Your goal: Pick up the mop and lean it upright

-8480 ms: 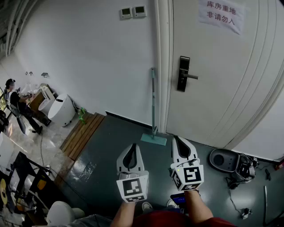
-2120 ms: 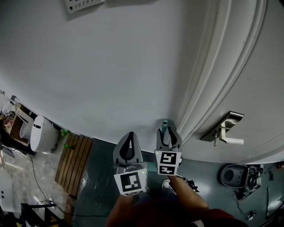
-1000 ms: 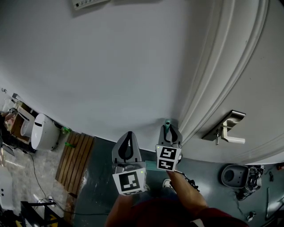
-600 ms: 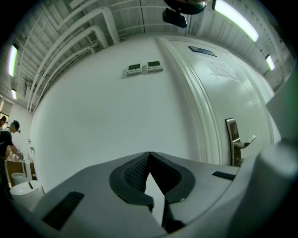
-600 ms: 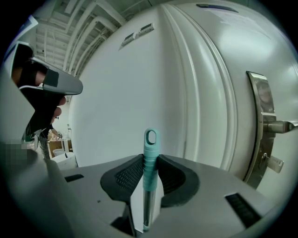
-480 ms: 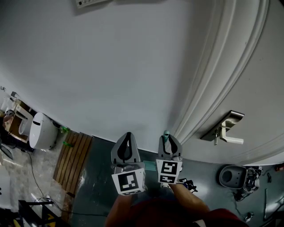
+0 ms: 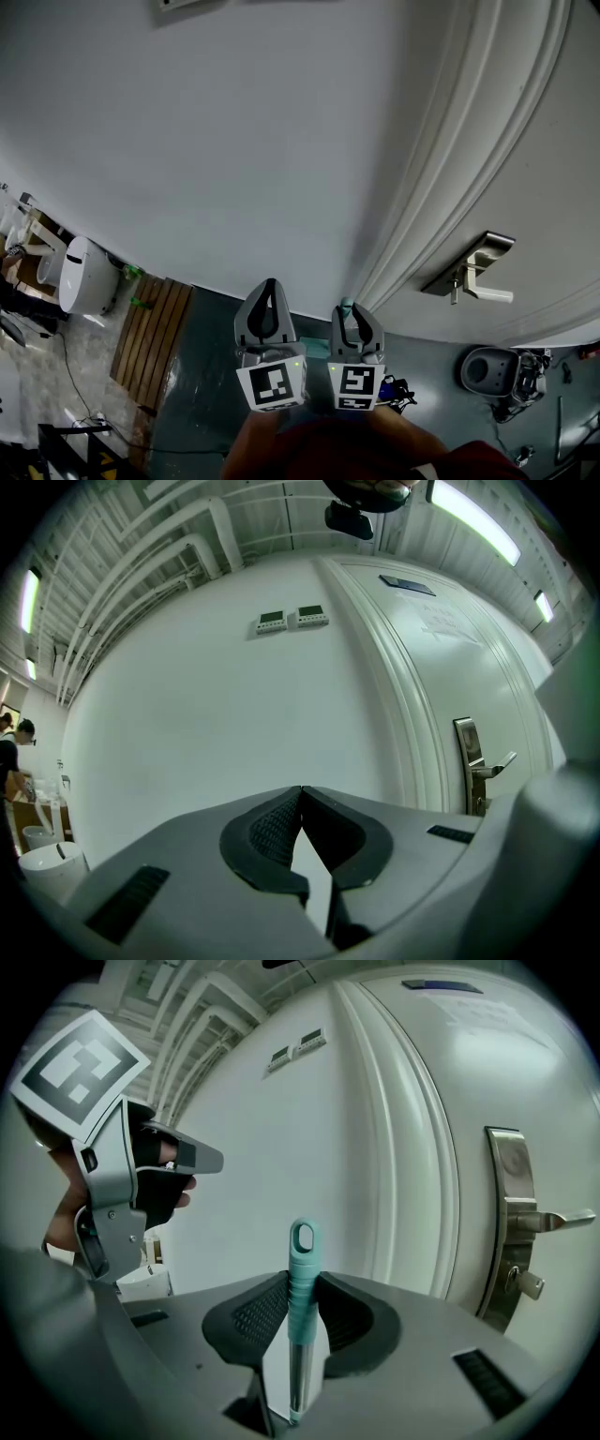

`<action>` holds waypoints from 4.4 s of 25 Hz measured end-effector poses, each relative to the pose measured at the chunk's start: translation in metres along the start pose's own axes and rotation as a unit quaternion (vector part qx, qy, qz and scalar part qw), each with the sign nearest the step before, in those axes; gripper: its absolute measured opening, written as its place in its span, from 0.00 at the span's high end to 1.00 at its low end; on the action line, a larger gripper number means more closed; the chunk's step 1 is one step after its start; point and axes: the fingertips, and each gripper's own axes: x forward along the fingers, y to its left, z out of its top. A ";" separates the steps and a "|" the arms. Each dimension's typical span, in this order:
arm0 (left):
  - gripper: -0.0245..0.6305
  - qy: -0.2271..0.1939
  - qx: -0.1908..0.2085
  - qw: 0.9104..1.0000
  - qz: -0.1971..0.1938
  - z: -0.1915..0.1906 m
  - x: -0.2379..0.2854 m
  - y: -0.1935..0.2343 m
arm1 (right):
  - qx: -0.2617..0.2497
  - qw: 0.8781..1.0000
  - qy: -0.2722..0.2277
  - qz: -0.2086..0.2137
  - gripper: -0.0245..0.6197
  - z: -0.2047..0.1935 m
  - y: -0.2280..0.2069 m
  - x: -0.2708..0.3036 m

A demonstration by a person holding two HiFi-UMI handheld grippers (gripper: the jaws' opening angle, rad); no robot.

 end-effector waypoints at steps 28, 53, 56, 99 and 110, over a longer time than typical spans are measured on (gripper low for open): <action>0.94 -0.013 -0.004 1.000 0.016 0.019 -0.008 0.006 | 0.033 0.991 -0.123 0.036 0.80 0.111 0.001 -0.042; 0.94 -0.019 0.004 1.000 0.025 0.031 -0.013 0.013 | 0.023 0.986 -0.163 0.031 0.80 0.152 -0.002 -0.052; 0.94 -0.020 0.004 0.999 0.025 0.032 -0.013 0.012 | 0.026 0.988 -0.148 0.032 0.80 0.142 -0.002 -0.049; 0.94 -0.008 -0.003 1.000 0.028 0.019 -0.018 0.014 | 0.014 0.999 -0.023 0.021 0.80 0.021 0.013 -0.010; 0.94 -0.006 -0.002 1.000 0.028 0.014 -0.018 0.014 | 0.000 1.000 -0.008 0.020 0.80 0.001 0.016 0.000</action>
